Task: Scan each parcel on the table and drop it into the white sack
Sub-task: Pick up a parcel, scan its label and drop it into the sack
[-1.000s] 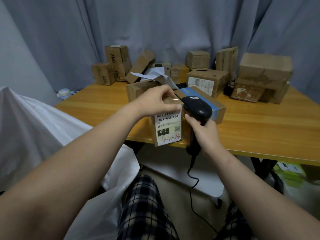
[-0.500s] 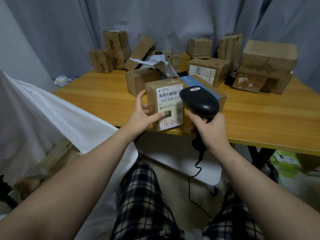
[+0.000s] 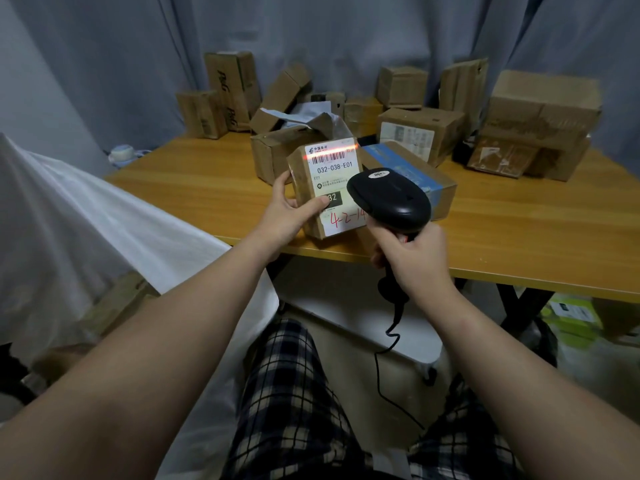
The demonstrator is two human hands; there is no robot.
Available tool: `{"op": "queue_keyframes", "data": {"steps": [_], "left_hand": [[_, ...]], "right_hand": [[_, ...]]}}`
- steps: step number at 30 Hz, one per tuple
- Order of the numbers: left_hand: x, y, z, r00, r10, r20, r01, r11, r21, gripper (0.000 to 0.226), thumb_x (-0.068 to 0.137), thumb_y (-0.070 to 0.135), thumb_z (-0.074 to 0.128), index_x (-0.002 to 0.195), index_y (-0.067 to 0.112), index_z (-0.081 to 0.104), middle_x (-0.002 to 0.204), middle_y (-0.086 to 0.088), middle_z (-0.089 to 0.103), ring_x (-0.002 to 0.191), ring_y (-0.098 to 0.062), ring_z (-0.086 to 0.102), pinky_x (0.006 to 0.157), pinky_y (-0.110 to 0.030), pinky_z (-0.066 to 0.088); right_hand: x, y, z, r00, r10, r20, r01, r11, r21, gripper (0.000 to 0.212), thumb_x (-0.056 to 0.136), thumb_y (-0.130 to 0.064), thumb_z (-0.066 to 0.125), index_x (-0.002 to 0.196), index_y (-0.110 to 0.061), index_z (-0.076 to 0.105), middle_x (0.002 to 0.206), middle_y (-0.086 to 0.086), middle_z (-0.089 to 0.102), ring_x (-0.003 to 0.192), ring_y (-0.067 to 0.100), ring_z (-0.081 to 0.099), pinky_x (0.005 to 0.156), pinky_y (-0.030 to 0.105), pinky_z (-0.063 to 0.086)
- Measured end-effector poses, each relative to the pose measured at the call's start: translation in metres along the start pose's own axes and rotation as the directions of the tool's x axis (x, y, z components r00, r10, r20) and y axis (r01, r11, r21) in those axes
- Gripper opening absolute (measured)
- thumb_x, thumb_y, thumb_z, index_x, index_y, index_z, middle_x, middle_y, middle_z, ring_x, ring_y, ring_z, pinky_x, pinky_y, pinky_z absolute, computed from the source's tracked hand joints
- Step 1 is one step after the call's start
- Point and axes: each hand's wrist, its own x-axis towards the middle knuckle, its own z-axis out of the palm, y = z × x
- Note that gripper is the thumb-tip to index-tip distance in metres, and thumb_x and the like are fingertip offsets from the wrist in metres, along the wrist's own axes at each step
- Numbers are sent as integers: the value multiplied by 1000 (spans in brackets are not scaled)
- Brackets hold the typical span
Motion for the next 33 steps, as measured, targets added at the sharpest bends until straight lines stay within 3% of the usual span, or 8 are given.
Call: {"op": "queue_keyframes", "data": {"steps": [4,12,20,24,27,30,33], "left_hand": [[0,1,0,1000,-2,-3,2,1000,-5,87,86,27,70,150,27,12,101,3,68,88,-4,66,68,-14,46],[-4,4,0,1000,-3,-1,3,1000,8,85,88,27,68,150,27,11,98,7,65,81,1,63,54,-6,45],[-4,2,3,1000,11,-22,-11,1000,-18,85,87,24,69,150,26,11,102,3,66,82,-1,64,53,-5,45],[-1,-2,6,999,22,-50,-23,999,-29,89,85,26,71,150,28,11,118,-7,64,102,-13,64,63,-11,46],[0,-3,7,999,22,-48,-24,999,-40,90,85,25,71,150,28,10,120,-7,63,101,-11,64,65,-12,48],[-2,-2,7,998,35,-58,-37,999,-38,90,84,24,72,150,27,10,118,-6,63,99,-9,63,60,-9,49],[-7,-3,5,993,67,-100,-70,997,-27,90,82,25,74,149,28,14,115,-3,60,104,-12,62,66,-12,52]], "right_hand": [[-3,-1,2,1000,11,20,-11,1000,6,22,87,-18,69,68,-12,61,48,-6,59,46,10,59,49,19,48],[-5,-3,1,999,15,36,-15,1000,-17,15,87,-19,69,75,-14,63,52,-4,59,48,12,62,50,23,51],[-8,-1,1,999,36,23,-36,999,2,15,87,-18,68,75,-10,65,47,-3,58,44,12,60,49,19,48],[-11,-1,-1,1000,24,13,-24,1000,0,15,88,-16,68,75,-11,65,48,-1,58,44,12,60,49,21,49],[-11,0,-2,1000,29,4,-29,1000,1,16,88,-16,68,74,-9,64,51,5,59,44,13,60,49,20,49],[-10,-1,-1,999,34,-1,-34,999,28,19,87,-17,69,70,-11,63,50,2,58,44,15,60,49,22,49],[-8,-5,3,1000,25,11,-26,999,44,14,87,-17,70,75,-12,64,50,-1,60,45,16,60,50,24,50]]}}
